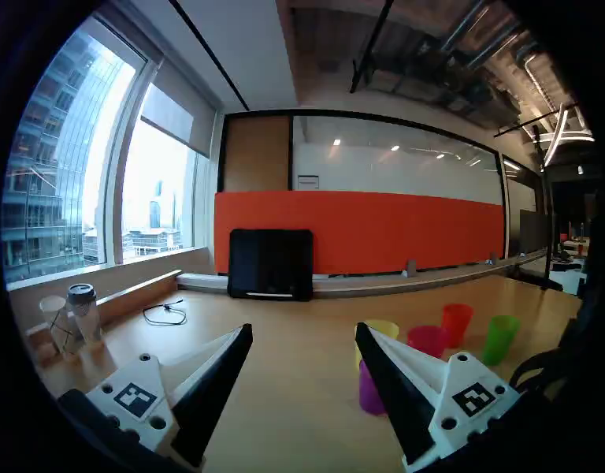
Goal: Pour water
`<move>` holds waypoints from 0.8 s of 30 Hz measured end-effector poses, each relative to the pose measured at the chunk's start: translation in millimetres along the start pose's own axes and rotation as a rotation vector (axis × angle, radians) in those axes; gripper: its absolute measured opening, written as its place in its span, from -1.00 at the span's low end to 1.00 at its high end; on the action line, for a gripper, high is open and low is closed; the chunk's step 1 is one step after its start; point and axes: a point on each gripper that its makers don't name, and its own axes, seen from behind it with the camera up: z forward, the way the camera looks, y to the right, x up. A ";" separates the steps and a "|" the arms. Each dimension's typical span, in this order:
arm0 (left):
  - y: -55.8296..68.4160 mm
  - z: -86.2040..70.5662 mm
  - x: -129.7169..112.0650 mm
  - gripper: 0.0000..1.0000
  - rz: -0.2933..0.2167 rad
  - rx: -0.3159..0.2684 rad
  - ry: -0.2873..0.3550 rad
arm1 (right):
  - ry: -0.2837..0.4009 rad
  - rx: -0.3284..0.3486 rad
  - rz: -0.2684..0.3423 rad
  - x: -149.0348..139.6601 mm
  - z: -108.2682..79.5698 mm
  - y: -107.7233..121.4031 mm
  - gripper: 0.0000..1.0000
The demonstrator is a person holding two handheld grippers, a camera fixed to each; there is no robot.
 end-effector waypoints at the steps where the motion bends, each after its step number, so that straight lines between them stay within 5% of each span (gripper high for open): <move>1: -0.3 0.6 9.6 0.95 0.003 -0.002 0.005 | -0.003 0.002 -0.001 1.8 0.7 -0.2 0.99; 9: 1.3 12.7 69.4 0.95 -0.002 -0.023 -0.004 | -0.035 0.035 0.019 36.4 8.5 -2.4 1.00; 24: 27.1 33.1 163.9 0.95 0.008 -0.123 -0.004 | 0.004 0.086 0.000 133.3 22.0 -8.1 0.99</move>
